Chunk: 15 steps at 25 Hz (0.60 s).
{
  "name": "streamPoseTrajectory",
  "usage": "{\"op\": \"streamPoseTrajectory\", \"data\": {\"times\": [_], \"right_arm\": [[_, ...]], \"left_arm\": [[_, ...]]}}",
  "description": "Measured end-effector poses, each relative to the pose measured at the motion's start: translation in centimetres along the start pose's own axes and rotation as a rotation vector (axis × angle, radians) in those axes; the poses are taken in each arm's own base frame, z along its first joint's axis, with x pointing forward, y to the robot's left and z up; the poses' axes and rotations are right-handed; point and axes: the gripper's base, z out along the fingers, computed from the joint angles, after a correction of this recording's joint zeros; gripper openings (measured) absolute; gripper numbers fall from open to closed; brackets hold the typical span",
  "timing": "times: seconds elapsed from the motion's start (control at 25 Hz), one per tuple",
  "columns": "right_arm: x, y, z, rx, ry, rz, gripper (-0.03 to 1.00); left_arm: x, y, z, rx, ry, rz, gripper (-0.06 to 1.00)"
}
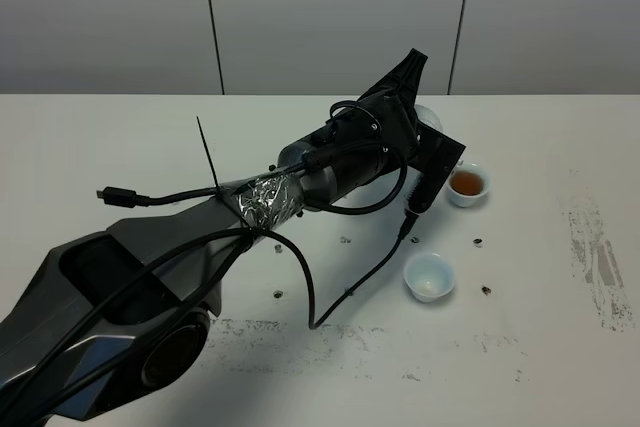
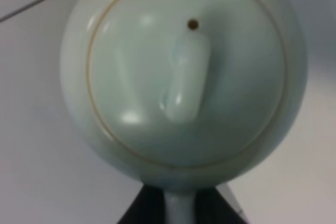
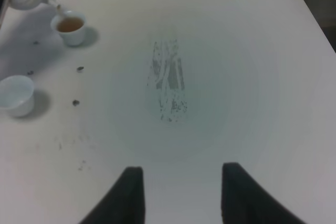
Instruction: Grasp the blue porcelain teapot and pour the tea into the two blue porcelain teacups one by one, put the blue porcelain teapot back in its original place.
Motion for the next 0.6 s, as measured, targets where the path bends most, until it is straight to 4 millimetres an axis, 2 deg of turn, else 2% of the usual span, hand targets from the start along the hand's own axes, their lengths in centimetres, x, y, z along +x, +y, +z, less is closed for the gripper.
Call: {"op": "streamPoseTrajectory", "data": {"times": [0.16,0.28,0.6], "right_arm": [[0.0,0.0,0.0,0.0,0.0,0.0,0.36],[0.0,0.0,0.0,0.0,0.0,0.0,0.36],[0.0,0.0,0.0,0.0,0.0,0.0,0.36]], "left_arm": [[0.4,-0.2,-0.3,0.062,-0.051,-0.127,0.11],[1.4,0.3,-1.2,0.11,-0.092,-0.238,0.11],[5.7,2.2,-6.2,0.303,-0.241,-0.567,0.11]]}}
